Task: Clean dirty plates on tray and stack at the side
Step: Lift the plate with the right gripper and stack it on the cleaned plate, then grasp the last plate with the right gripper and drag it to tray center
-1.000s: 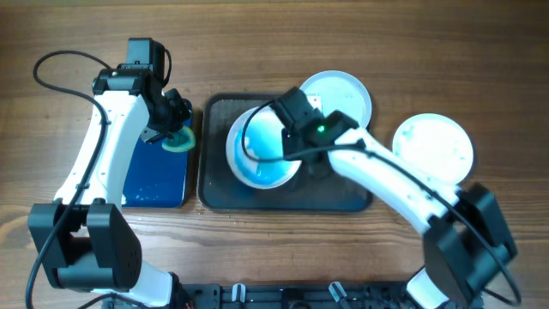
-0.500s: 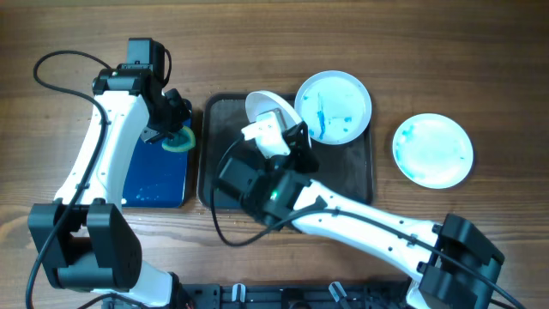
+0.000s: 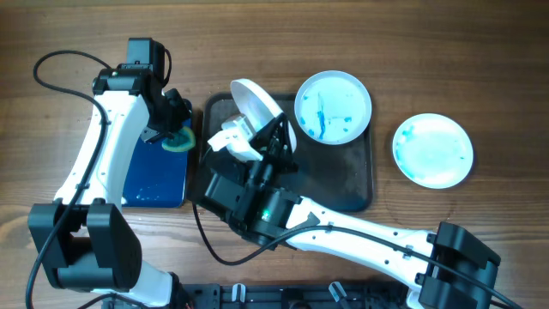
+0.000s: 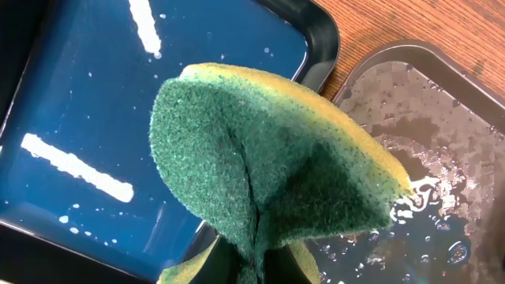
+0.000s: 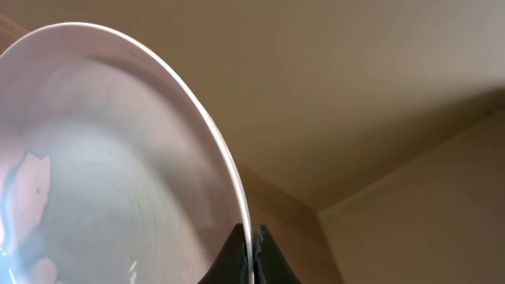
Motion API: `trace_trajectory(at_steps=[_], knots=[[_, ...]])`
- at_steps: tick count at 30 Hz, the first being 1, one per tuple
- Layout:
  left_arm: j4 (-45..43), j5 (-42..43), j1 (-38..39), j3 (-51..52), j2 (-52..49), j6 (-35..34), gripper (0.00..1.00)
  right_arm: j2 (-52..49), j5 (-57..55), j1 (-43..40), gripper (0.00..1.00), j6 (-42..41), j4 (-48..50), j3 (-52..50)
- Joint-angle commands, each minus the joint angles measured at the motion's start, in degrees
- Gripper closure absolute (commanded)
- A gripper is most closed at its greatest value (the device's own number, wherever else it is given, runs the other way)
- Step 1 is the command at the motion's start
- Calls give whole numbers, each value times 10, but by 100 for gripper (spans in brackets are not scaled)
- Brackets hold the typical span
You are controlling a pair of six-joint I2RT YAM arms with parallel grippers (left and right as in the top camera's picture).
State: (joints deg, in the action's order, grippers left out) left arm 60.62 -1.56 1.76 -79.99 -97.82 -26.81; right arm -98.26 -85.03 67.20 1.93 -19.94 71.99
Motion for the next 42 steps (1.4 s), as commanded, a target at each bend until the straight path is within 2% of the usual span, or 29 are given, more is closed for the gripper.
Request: trace_trajectory(at_steps=[1,4,10,13,15,17,21,25,27,32,36,42], knots=[[-2,7,0,-7,6,11,96,6,-20,1,96,38,7,2],[-2,7,0,-7,6,11,96,6,78,0,96,29,-23,1],[-7,7,0,-7,6,11,96,7,391,-66,96,-116,-140,1],[-7,7,0,-7,6,11,96,34,612,-154,96,-175,-177,10],[-7,7,0,-7,6,11,96,70,796,-236,96,-176,-170,15],[-6,7,0,-7,6,11,96,98,923,-315,96,-188,-174,16],[-5,7,0,-7,6,11,96,137,1056,-499,96,-217,-235,16],[-5,7,0,-7,6,11,96,155,1023,-650,96,-253,-304,16],[-5,7,0,-7,6,11,96,156,941,-729,96,-285,-339,13],[-5,7,0,-7,6,11,96,152,811,-843,96,-305,-337,-42],[-5,7,0,-7,6,11,96,152,770,-892,96,-306,-303,-111],[-5,7,0,-7,6,11,96,151,764,-911,95,-306,-239,-181]])
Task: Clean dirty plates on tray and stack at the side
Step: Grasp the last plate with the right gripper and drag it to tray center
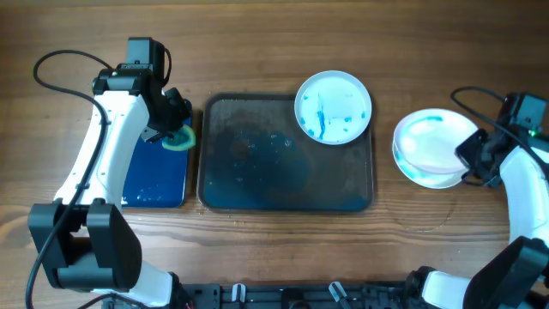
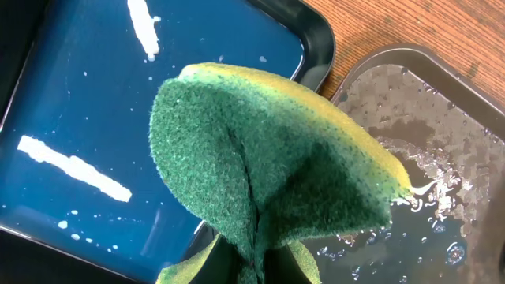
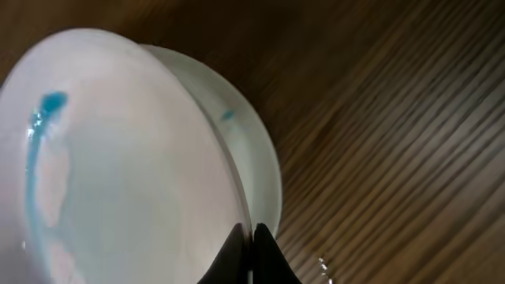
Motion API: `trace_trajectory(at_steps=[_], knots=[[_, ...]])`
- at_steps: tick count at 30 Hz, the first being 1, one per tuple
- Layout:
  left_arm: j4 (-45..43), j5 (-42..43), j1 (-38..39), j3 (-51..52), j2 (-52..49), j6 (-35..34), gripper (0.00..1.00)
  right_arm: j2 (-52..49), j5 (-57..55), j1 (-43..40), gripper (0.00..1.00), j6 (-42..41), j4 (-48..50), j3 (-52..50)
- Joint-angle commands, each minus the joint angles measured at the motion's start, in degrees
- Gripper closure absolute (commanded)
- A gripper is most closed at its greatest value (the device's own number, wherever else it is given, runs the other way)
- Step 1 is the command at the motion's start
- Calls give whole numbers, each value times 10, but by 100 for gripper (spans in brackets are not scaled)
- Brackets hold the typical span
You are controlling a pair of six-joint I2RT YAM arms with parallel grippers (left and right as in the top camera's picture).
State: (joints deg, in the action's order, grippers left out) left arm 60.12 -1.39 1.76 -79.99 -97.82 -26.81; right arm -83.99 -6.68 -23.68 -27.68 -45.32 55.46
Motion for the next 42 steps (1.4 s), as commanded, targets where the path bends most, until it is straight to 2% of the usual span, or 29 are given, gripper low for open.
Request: trace_trajectory(at_steps=[1,4,5,9,12,14,17,20,24,26,31,42], knots=[[0,6,0,-7,6,11,96,8,-19,-2,89,-9,15,-16],[0,6,0,-7,6,11,96,9,-7,-2,53,-7,22,-15],[0,6,0,-7,6,11,96,9,19,-2,50,0,22,-12],[0,6,0,-7,6,11,96,9,122,20,48,63,12,26],[0,6,0,-7,6,11,96,9,171,76,46,113,13,60],[0,12,0,-7,6,11,96,8,151,156,43,113,29,88],[0,12,0,-7,6,11,96,-8,98,235,41,110,55,120],[0,12,0,-7,6,11,96,-65,86,285,41,112,62,168],[-3,12,0,-7,6,11,96,-191,86,297,41,148,59,249],[-7,12,0,-7,6,11,96,-240,85,297,46,188,75,261],[-10,12,0,-7,6,11,96,-321,84,297,60,228,108,261],[-9,12,0,-6,6,11,96,-335,89,297,86,230,109,262]])
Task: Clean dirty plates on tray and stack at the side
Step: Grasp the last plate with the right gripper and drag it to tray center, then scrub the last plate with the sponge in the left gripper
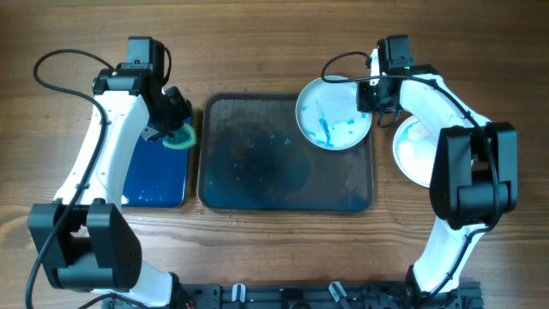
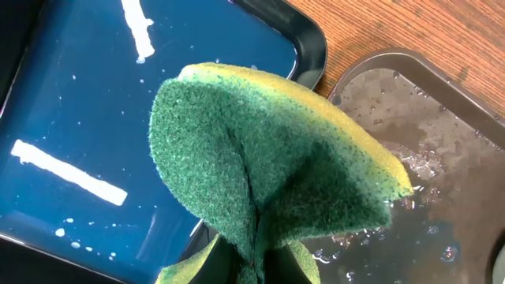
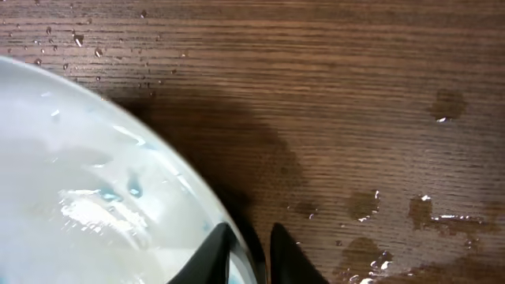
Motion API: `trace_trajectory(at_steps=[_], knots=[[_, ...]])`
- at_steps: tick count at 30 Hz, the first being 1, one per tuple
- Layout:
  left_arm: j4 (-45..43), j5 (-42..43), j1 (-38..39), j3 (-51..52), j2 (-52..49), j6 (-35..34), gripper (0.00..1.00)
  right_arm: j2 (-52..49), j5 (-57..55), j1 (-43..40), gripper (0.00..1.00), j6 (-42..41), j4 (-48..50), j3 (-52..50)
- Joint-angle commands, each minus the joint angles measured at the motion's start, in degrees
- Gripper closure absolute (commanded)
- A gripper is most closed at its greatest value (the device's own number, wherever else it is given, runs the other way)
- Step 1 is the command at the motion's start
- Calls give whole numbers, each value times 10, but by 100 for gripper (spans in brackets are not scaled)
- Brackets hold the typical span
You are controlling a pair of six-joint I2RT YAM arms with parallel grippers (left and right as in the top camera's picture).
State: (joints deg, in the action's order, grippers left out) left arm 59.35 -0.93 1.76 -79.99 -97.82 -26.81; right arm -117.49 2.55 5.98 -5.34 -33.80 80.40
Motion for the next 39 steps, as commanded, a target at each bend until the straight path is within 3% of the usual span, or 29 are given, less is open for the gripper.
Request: trace_trajectory(at_steps=[1,4,9,17,21,25,27,29,33,39], knots=[[-1,7,0,-6,6,11,96,5,1,1,89,6,-11,14],[-2,7,0,-7,6,11,96,36,1,1,96,1,-28,14],[-2,7,0,-6,6,11,96,81,68,22,96,-15,-86,14],[-2,20,2,-2,5,11,96,78,92,150,96,-268,-111,-55],[-9,20,8,17,5,11,96,78,101,190,96,-291,-68,-84],[-18,20,19,40,5,9,96,78,120,191,78,-224,-42,-84],[-23,20,27,46,5,9,96,78,122,191,63,-192,-35,-84],[-41,37,38,56,5,9,96,71,122,191,60,-188,-32,-84],[-71,56,61,70,5,9,96,53,145,186,62,-188,-28,-84],[-102,61,106,70,3,9,96,21,178,178,81,-247,-13,-84]])
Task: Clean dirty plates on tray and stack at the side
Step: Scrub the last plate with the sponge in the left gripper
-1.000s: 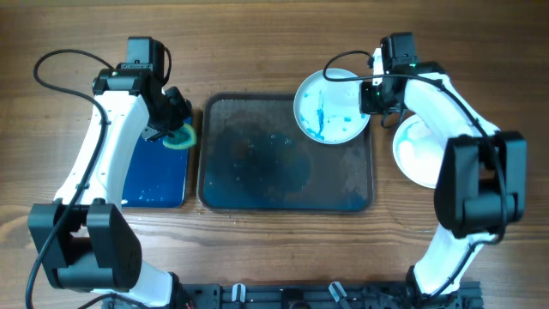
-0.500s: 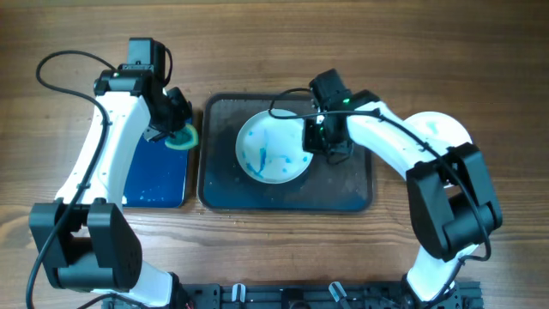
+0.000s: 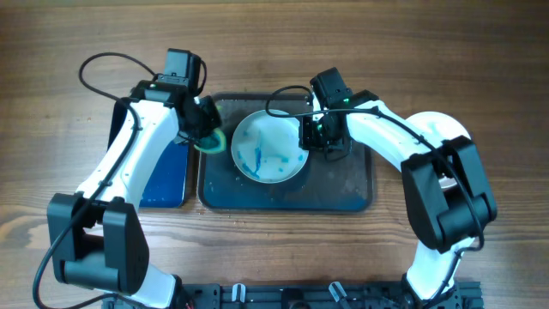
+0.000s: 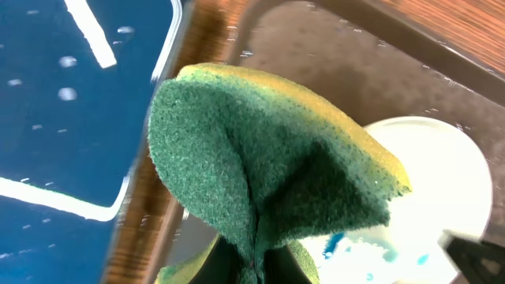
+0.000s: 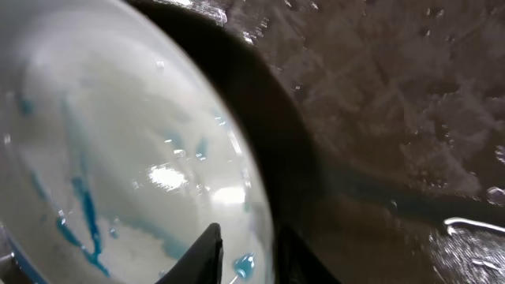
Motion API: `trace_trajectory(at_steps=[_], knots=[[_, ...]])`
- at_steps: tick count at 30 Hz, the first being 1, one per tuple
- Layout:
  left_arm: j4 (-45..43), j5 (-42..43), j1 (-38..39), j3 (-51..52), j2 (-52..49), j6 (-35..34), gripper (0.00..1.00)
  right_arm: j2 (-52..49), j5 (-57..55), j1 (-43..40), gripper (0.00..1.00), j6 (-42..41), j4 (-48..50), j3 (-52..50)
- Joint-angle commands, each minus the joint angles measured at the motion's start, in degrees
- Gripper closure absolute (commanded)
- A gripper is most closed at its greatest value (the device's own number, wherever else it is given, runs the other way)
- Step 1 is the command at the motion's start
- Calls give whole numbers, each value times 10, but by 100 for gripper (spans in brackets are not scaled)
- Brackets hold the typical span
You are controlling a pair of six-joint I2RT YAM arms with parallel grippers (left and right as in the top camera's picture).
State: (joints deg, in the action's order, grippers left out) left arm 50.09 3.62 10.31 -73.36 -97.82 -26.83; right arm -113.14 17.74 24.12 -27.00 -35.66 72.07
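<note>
A white plate (image 3: 268, 148) smeared with blue lies on the dark tray (image 3: 343, 187), left of its middle. My right gripper (image 3: 315, 137) is shut on the plate's right rim. In the right wrist view the fingers (image 5: 211, 251) straddle the rim of the plate (image 5: 118, 142). My left gripper (image 3: 204, 130) is shut on a folded green and yellow sponge (image 4: 268, 158), which hangs just over the plate's left edge (image 4: 442, 189). The left fingertips are hidden under the sponge.
A blue tray (image 3: 163, 176) lies left of the dark tray, and its blue surface (image 4: 55, 118) shows in the left wrist view. A white plate (image 3: 455, 127) sits on the table at the right, mostly hidden under my right arm. Water beads wet the dark tray.
The smeared plate has moved from the tray's back right corner to left of its middle, with my right gripper on its rim. My left gripper has carried the sponge from the blue tray's edge to the plate.
First my right gripper held a plate tilted over the tray's left side while the left held the sponge by the blue tray. Then that plate was over the plate on the table at the right. Then the right gripper stood at the smeared plate's rim; now that plate meets the sponge.
</note>
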Motion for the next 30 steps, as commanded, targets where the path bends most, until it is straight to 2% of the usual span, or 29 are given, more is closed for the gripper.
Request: trace_trajectory(at_steps=[1,2,8,21,23,27,30], knots=[[-15,15,31,3,3,9,96,-24,33,-3,91,-30,8,-1],[-20,15,37,3,2,9,96,-27,38,-3,96,-32,10,-1],[-37,15,71,3,-21,5,96,-28,42,-3,96,-47,11,-2],[-73,31,128,3,-158,12,96,-28,43,-3,96,-45,16,-2],[-73,71,137,3,-174,25,96,-28,45,-3,96,-45,16,-2],[-77,206,154,3,-193,67,96,-28,47,-3,96,-44,17,-2],[-104,252,164,3,-193,71,96,-28,47,-3,96,-45,17,-2]])
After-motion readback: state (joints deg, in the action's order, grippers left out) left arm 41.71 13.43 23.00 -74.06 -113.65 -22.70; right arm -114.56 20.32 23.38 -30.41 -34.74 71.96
